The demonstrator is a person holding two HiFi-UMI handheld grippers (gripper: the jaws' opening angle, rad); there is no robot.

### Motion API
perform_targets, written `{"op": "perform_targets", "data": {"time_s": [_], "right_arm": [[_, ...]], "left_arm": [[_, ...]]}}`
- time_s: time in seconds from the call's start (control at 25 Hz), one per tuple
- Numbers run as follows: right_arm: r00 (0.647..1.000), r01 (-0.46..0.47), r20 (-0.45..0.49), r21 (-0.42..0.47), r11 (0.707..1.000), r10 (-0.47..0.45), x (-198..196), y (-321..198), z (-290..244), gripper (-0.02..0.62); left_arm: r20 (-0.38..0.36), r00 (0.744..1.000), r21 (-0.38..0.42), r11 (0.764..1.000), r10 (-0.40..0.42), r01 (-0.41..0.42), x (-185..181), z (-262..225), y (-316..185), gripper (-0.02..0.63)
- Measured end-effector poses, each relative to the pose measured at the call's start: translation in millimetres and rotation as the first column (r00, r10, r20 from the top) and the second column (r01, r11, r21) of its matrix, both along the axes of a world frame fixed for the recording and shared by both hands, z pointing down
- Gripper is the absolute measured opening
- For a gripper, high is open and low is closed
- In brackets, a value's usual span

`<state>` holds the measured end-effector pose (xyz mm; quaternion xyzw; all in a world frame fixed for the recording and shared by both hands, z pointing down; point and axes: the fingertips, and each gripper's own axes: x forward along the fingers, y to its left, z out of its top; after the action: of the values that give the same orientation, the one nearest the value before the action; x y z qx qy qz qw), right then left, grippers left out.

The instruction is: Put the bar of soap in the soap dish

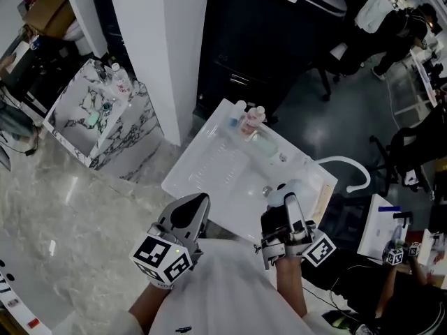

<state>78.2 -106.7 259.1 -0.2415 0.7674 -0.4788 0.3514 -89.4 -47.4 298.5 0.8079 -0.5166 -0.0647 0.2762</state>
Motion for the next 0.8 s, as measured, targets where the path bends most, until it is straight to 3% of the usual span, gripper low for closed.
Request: {"op": "perform_targets", "data": {"time_s": [0.24,0.56,0.8], "right_arm": [[0.998,-0.057,-0.020,0.012,0.998,0.057,-11.8,-17.2,-4.6,0.274],[0.993,-0.096,-0.077,-0.027,0.995,0.093,-11.3,-29.8,1.6,0.273],[0.994,-0.074,-0.085,-0.069,0.995,0.068,-17.1,-37.9,20.0,0.273]], "left_arm": [[-0.022,0.998,-0.025,0.998,0.059,-0.060,-14.6,15.6,-22.9,0.009],[-0.072,0.989,-0.066,0.988,0.133,-0.138,-3.4,32.2,-37.2,0.009],[-0.069,0.991,-0.056,0.991,0.116,-0.120,-13.4,32.6,-47.5,0.009]]}}
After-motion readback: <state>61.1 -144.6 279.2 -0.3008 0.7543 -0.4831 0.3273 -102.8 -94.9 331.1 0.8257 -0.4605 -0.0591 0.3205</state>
